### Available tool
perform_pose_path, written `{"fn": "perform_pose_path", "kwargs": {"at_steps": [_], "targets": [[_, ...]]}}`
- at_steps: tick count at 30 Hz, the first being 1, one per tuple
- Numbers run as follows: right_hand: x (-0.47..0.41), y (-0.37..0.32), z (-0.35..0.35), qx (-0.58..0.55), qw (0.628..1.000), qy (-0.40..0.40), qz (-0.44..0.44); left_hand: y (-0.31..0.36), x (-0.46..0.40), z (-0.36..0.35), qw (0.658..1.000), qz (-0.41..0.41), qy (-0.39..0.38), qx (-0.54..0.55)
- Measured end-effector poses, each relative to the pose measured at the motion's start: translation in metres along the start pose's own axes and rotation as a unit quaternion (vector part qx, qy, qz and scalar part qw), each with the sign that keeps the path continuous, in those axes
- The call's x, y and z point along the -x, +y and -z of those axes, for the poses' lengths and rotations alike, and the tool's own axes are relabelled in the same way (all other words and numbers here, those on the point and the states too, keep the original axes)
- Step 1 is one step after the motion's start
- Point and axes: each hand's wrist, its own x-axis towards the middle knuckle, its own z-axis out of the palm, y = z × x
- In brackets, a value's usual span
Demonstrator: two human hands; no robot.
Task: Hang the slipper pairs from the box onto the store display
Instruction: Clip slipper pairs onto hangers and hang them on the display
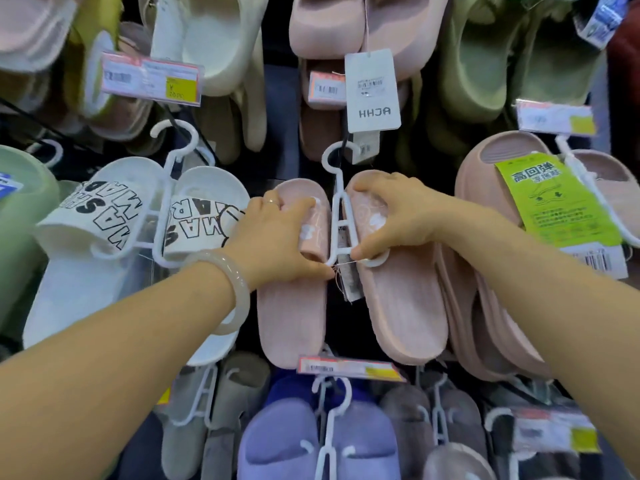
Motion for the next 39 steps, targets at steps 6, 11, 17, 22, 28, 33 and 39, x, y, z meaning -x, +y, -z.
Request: {"fn": "perform_pose_path", "kwargs": {"at_steps": [6, 11, 17, 22, 28, 33, 39], "targets": [[-0.004, 0.006, -0.029, 0.102, 0.994, -0.012, -0.021, 0.002, -0.005, -0.018, 0.998, -0.007, -0.002, -0.070], [-0.007, 0.017, -0.060, 0.045, 0.999, 0.009, -0.024, -0.002, -0.011, -0.038, 0.996, -0.021, 0.027, -0.076], [-0.018, 0.025, -0.083, -0.014, 0.999, 0.033, -0.030, -0.006, -0.023, -0.058, 0.996, -0.015, -0.036, -0.086], [-0.019, 0.034, -0.085, -0.040, 0.997, 0.060, -0.005, -0.018, -0.023, -0.071, 0.998, 0.003, -0.042, -0.050], [-0.015, 0.035, -0.085, -0.015, 0.998, 0.063, 0.003, -0.013, -0.012, -0.065, 0.998, 0.009, -0.060, -0.012], [-0.002, 0.025, -0.078, 0.008, 0.999, 0.033, -0.013, -0.010, -0.005, -0.056, 0.997, 0.010, -0.073, -0.008], [0.007, 0.013, -0.066, 0.029, 0.998, 0.048, -0.017, -0.009, 0.008, -0.044, 0.996, 0.003, -0.083, -0.016]]}}
